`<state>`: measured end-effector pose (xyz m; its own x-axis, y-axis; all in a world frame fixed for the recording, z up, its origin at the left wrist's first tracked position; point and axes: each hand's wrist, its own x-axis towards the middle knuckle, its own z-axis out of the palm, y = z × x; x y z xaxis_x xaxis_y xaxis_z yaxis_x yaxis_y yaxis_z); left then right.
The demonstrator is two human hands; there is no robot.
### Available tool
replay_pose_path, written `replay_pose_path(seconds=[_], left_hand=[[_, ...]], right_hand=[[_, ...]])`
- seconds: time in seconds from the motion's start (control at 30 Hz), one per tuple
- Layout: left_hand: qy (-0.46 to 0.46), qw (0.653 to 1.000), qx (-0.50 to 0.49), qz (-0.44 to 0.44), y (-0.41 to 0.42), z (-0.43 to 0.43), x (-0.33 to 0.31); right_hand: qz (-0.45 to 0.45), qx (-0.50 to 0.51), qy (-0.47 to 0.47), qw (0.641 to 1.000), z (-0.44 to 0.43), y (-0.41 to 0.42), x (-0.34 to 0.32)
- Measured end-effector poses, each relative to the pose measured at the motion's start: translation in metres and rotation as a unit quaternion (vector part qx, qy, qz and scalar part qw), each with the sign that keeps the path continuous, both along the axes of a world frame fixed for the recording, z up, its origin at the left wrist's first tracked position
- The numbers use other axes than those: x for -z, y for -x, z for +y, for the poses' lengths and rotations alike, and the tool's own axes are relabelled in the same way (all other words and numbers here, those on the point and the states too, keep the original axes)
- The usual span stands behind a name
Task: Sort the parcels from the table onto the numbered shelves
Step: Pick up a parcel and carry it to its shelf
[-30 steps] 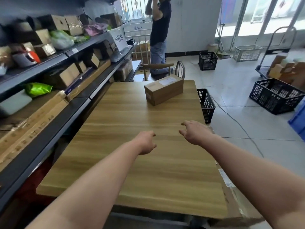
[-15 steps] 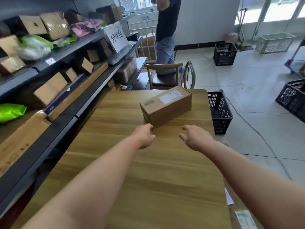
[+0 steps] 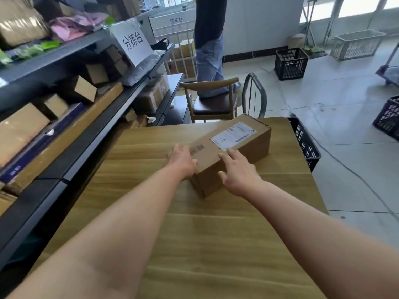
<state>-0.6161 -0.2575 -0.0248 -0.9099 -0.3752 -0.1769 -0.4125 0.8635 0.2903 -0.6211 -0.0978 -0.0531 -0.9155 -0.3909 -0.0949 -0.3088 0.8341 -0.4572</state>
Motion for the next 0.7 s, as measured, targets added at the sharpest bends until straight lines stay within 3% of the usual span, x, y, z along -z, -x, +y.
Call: replay_pose_path(seconds=[0.17,0.3,0.57,0.7], left_hand=[[-0.006,1.000,0.001,0.013,0.036,-0.022,0.024],[-0.103,0.994,-0.016,0.027,0.049,-0.027,0.040],[-0.122,0.991,-0.044,0.033,0.032,-0.021,0.029],[-0.134,0.989,-0.065,0.015,0.004,-0.015,0.033]], right_hand=[[-0.006,-0.016,-0.001,1.000,-0.015,0.023,0.017],[0.006,-0.011,0.009,1.000,-0.017,0.031,0.016],[-0.009,0.011,0.012,1.000,-0.004,0.030,0.001],[-0.031,0.053,0.097,0.993,0.015,0.018,0.008]])
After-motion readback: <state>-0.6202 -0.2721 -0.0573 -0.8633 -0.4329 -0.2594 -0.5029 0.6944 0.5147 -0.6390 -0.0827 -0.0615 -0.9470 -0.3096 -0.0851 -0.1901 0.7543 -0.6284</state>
